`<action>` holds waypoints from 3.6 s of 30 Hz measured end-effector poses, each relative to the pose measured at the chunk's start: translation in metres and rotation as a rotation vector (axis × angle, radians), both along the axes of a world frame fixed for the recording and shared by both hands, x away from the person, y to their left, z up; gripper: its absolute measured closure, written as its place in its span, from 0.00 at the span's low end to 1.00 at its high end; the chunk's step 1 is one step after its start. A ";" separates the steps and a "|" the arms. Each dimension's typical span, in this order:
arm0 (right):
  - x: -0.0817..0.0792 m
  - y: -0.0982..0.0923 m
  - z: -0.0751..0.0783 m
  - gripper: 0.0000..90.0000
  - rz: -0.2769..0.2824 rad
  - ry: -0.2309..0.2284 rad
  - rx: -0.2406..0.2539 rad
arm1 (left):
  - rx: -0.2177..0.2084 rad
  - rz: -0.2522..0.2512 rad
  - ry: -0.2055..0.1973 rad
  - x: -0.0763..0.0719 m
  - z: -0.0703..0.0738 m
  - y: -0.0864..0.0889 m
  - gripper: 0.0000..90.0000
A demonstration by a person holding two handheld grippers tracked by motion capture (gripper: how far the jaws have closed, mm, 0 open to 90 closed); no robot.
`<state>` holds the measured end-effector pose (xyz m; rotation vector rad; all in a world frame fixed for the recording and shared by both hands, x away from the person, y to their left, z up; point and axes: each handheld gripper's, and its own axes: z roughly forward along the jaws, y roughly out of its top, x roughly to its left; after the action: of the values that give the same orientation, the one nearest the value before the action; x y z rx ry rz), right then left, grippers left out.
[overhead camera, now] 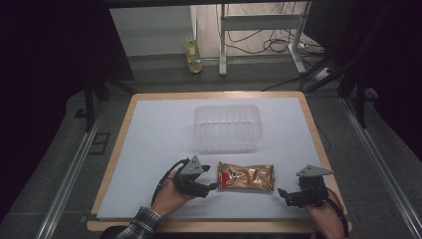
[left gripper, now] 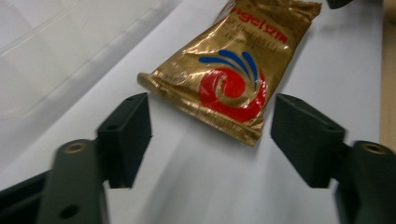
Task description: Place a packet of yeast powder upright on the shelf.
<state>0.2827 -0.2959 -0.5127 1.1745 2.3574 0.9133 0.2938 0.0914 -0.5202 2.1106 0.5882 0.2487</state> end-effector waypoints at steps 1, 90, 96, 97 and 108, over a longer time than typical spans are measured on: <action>0.000 0.000 0.000 0.02 0.001 0.000 0.001 | 0.001 -0.007 -0.004 0.000 0.000 -0.002 0.40; 0.050 0.066 0.000 0.04 0.176 0.325 0.288 | 0.011 -0.007 0.013 0.012 -0.021 -0.033 1.00; 0.056 0.074 0.006 0.26 0.154 0.348 0.315 | 0.016 -0.007 0.003 0.011 -0.021 -0.034 1.00; 0.056 0.075 0.007 0.30 0.151 0.345 0.315 | 0.021 -0.006 -0.002 0.011 -0.021 -0.034 1.00; 0.058 0.070 0.018 0.66 0.096 0.315 0.446 | -0.006 0.025 0.024 0.013 -0.021 -0.029 0.88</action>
<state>0.3406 -0.2254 -0.4947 1.4718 2.5499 1.4361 0.3064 0.0625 -0.5409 2.1044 0.6288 0.2356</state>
